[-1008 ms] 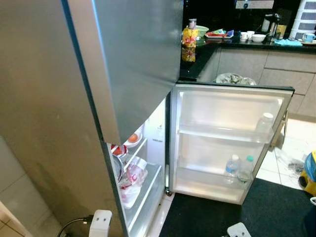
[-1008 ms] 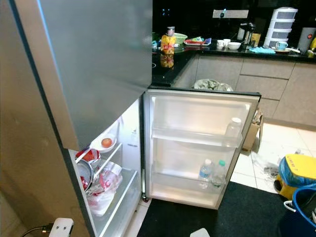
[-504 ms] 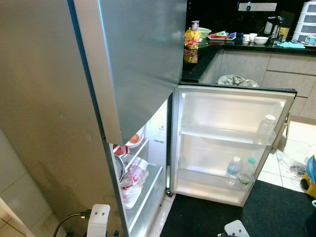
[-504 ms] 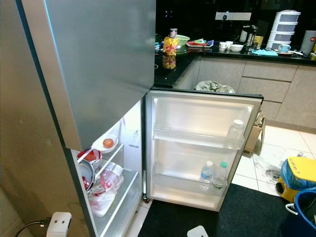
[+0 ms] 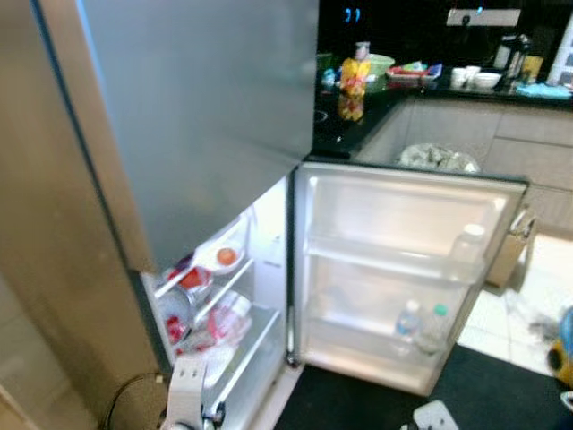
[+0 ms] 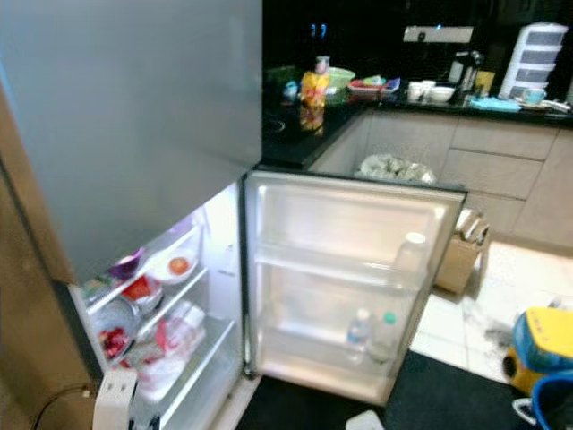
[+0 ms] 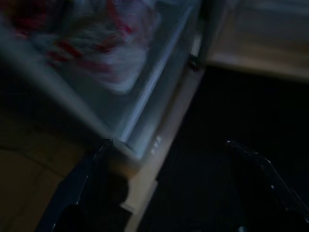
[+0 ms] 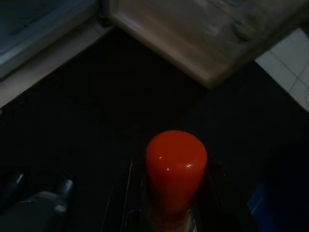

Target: Restocking fridge

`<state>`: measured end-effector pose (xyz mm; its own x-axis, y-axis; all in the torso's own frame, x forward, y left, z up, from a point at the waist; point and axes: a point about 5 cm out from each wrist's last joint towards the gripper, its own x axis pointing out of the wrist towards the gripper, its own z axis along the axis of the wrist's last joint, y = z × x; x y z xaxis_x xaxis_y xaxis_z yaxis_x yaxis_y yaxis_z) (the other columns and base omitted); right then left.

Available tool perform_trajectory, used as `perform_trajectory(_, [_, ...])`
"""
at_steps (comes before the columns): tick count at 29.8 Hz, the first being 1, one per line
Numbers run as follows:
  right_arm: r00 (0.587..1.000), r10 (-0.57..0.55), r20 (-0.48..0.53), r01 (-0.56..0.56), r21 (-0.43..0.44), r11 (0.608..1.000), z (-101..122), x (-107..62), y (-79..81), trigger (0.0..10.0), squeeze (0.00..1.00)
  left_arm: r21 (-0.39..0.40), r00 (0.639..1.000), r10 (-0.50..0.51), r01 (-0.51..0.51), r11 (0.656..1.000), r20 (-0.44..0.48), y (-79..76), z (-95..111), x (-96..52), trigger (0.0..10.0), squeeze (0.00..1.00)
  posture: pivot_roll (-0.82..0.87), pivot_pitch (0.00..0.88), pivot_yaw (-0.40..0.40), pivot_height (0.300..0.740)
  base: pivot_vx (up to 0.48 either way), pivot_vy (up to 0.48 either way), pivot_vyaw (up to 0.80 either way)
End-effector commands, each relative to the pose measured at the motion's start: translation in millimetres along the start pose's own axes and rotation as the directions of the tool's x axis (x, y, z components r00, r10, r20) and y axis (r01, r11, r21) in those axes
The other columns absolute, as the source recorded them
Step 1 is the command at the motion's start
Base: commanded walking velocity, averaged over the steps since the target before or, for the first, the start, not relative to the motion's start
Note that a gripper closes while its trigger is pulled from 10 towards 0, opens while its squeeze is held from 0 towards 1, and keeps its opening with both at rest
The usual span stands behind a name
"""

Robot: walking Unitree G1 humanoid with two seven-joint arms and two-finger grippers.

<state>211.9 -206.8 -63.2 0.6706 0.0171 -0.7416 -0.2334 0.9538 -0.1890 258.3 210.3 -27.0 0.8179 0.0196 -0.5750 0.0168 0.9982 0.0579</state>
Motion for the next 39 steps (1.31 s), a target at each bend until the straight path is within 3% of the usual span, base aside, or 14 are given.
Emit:
perform_trajectory(1, [1.0, -0.004, -0.012, 0.004, 0.005, 1.0, -4.2, -1.1, -0.5, 10.0, 0.0, -0.007, 1.0, -0.009, 0.009, 1.0, -0.016, -2.9, -5.5, -1.0, 10.0, 0.0, -0.11, 0.057, 0.008, 0.74, 0.0, -0.48, 0.0])
perform_trajectory(11, [1.0, 0.003, -0.02, -0.003, 0.004, 1.0, -5.9, -0.7, 5.8, 10.0, 0.0, -0.008, 1.0, -0.005, 0.005, 1.0, -0.02, -1.5, -6.9, -1.5, 10.0, 0.0, -0.11, 0.058, 0.008, 0.74, 0.0, -0.454, 0.0])
perform_trajectory(24, [1.0, -0.003, -0.016, 0.003, 0.008, 1.0, -4.2, -0.8, 0.2, 10.0, 0.0, -0.037, 1.0, -0.007, 0.006, 0.999, -0.028, -1.3, -5.9, -0.4, 10.0, 0.0, -0.11, 0.056, 0.016, 0.74, 0.0, 0.111, 0.0])
perform_trajectory(30, [1.0, -0.006, -0.012, 0.006, 0.011, 1.0, -2.8, -0.7, -1.9, 10.0, 0.0, 0.021, 1.0, -0.008, 0.009, 1.0, -0.02, -1.2, -3.1, 0.2, 10.0, 0.0, -0.11, 0.058, 0.018, 0.74, 0.0, 0.14, 0.0])
perform_trajectory(34, [1.0, -0.006, -0.012, 0.006, 0.017, 1.0, -2.5, -0.6, -1.9, 10.0, 0.0, 0.076, 0.999, 0.011, -0.013, 0.997, 0.033, 2.4, 6.6, 1.3, 10.0, 0.0, -0.11, 0.059, 0.019, 0.74, 0.0, 0.0, 0.0])
perform_trajectory(35, [1.0, -0.004, -0.013, 0.005, 0.023, 1.0, -2.9, -0.6, -1.1, 10.0, 0.0, 0.115, 0.997, 0.006, -0.015, 0.993, 0.08, 4.1, 17.6, 3.0, 10.0, 0.0, -0.11, 0.055, 0.021, 0.74, 0.0, 0.0, 0.0])
perform_trajectory(39, [1.0, -0.003, -0.014, 0.003, 0.027, 1.0, -4.2, -0.9, -0.2, 10.0, 0.0, 0.113, 0.997, 0.0, -0.009, 0.994, 0.077, 3.6, 21.7, 4.7, 10.0, 0.0, -0.11, 0.053, 0.027, 0.74, 0.0, 0.0, 0.0])
